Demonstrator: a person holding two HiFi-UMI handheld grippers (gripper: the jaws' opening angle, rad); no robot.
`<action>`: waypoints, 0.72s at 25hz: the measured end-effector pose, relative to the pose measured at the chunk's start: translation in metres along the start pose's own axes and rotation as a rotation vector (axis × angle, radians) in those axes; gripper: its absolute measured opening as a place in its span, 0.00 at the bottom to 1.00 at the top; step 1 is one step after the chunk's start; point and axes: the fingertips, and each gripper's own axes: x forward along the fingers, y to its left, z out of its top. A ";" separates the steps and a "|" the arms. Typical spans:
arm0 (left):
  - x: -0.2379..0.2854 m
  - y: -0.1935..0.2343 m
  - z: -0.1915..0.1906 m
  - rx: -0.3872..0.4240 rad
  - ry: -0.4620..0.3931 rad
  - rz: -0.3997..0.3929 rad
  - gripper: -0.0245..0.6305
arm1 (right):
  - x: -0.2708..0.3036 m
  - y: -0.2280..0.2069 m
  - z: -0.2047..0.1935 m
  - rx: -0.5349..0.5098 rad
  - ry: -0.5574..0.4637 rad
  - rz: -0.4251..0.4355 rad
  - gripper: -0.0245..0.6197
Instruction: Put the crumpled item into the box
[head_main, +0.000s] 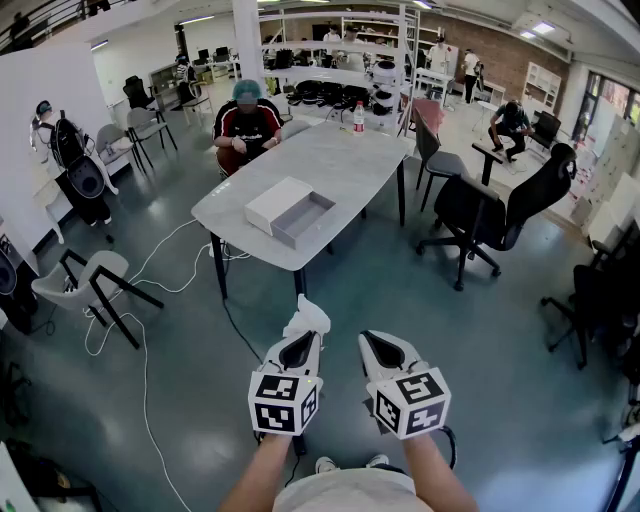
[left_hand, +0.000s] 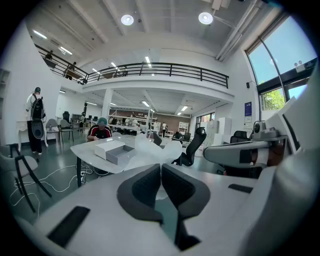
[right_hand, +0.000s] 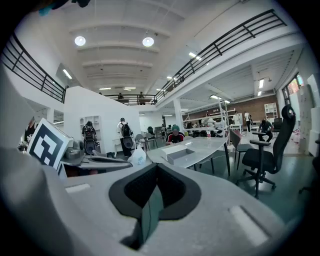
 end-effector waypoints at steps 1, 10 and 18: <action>-0.001 0.001 0.000 -0.004 0.002 -0.001 0.06 | 0.000 0.001 0.000 0.001 0.002 -0.002 0.05; 0.010 0.013 -0.001 -0.010 0.016 -0.009 0.06 | 0.015 0.000 -0.005 0.012 0.022 0.017 0.05; 0.050 0.030 0.004 0.018 0.034 0.024 0.06 | 0.053 -0.027 -0.003 0.026 0.027 0.062 0.05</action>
